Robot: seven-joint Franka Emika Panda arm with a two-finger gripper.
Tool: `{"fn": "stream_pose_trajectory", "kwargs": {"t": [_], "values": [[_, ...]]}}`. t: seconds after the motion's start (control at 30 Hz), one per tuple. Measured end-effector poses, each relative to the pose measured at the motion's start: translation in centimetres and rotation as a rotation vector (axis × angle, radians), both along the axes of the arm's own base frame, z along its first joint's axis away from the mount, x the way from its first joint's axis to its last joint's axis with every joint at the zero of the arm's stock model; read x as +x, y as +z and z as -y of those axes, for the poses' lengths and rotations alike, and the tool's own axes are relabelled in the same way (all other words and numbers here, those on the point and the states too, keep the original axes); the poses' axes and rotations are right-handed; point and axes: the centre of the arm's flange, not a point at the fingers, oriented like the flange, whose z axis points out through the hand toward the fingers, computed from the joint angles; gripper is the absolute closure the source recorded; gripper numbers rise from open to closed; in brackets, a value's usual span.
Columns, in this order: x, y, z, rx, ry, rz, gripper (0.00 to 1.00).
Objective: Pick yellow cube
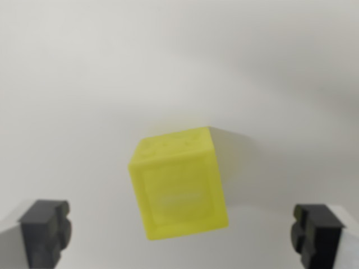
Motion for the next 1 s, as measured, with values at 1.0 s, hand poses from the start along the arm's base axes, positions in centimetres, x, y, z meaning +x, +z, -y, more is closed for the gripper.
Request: {"fn": "stream_pose_trajectory", "kwargs": {"t": [1.0], "values": [[-1.1, -5.0, 0.3, -0.003, 0.101, -0.004, 0.0]]}}
